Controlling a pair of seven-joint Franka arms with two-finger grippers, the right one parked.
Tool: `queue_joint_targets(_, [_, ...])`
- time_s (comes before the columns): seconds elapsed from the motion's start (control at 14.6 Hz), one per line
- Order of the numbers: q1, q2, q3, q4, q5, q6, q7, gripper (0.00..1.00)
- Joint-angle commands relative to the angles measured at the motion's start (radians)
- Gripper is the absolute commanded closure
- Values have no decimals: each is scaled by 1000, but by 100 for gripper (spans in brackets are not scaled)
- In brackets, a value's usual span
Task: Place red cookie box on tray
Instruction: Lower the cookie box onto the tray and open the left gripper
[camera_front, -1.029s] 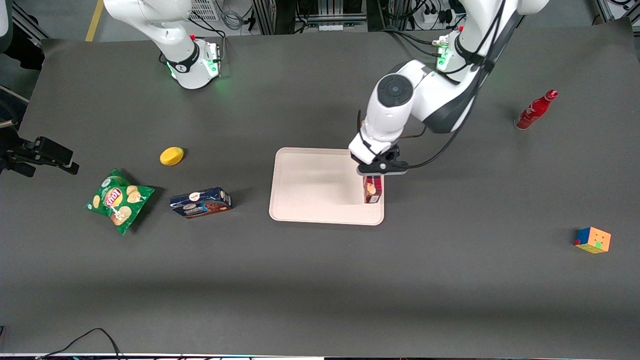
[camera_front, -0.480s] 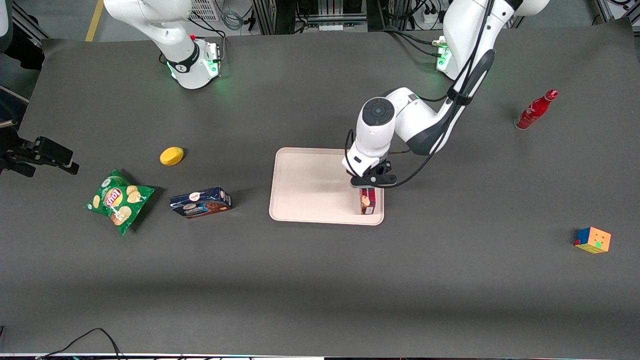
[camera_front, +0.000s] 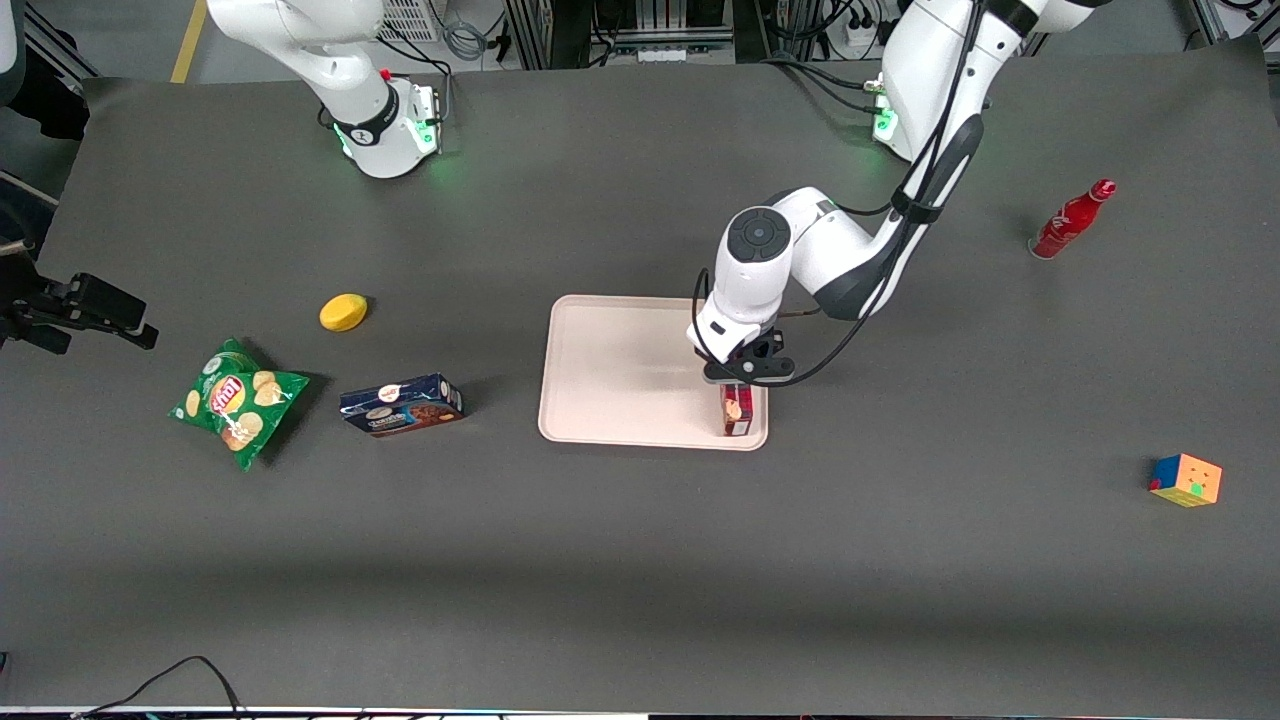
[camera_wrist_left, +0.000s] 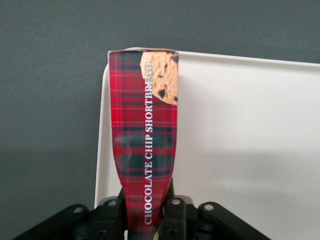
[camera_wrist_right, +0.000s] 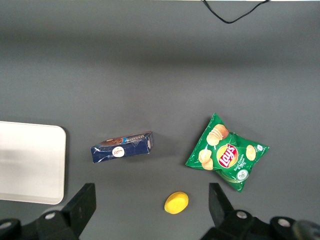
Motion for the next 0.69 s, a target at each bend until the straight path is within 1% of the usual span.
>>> queue_joint_targets(0.0, [-33,9,38,29,22,-3,-26,11])
queue_joint_targets(0.07, [-35,7,43,29,22,-3,-23,0])
queue_joint_targets(0.21, [-35,-5,46,37,12,-6,-23,0])
queue_joint_targets(0.41, [-21,-78,61,51,-8,-68,-6,0])
queue_joint_targets(0.48, [3,-110,60,52,-42,-107,42,0])
queue_joint_targets(0.55, [32,-143,60,54,-108,-145,132,0])
queue_joint_targets(0.62, [57,-178,64,63,-198,-199,244,0])
